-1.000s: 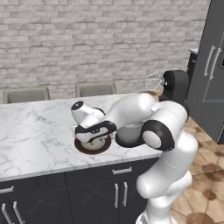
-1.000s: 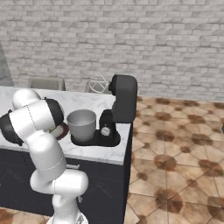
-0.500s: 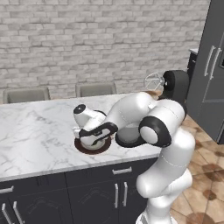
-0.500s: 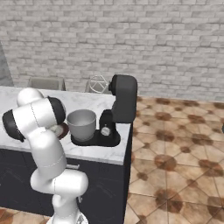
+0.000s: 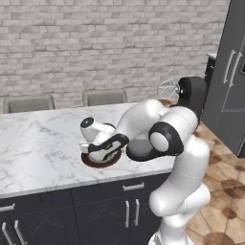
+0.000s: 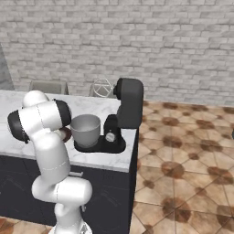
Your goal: Add butter and sugar cubes to the stand mixer bowl and then turn on the stand mixer to begin making frosting.
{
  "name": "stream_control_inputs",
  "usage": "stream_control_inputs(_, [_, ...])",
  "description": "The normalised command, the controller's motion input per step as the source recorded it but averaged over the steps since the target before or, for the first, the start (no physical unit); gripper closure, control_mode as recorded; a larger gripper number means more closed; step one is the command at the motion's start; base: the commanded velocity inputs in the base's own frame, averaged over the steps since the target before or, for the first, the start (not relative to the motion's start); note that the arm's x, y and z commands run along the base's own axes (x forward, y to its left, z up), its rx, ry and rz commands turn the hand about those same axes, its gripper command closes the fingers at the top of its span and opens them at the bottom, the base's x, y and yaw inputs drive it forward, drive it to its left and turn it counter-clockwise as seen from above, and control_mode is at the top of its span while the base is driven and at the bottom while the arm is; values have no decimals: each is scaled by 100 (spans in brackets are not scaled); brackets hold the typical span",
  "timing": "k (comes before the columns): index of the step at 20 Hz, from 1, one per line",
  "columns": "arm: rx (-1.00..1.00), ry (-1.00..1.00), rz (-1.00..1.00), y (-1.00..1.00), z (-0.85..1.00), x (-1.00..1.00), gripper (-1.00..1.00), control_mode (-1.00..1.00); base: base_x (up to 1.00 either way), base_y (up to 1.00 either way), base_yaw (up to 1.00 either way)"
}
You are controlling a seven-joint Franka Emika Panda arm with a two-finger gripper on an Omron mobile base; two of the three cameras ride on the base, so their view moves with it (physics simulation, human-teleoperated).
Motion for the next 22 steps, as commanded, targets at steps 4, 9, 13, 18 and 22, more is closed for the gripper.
stream_control_inputs(4, [0,0,0,0,-14,6,-100,-100,0,0,0])
stream_control_inputs(9, [0,0,0,1,-19,0,100,-100,0,0,0])
stream_control_inputs(13, [0,0,0,0,-2,-3,100,-100,0,0,0])
stream_control_inputs(18, [2,-10,-2,-10,27,-26,100,-100,0,0,0])
stream_control_inputs(22, [3,-24,-5,-32,83,-50,100,-100,0,0,0])
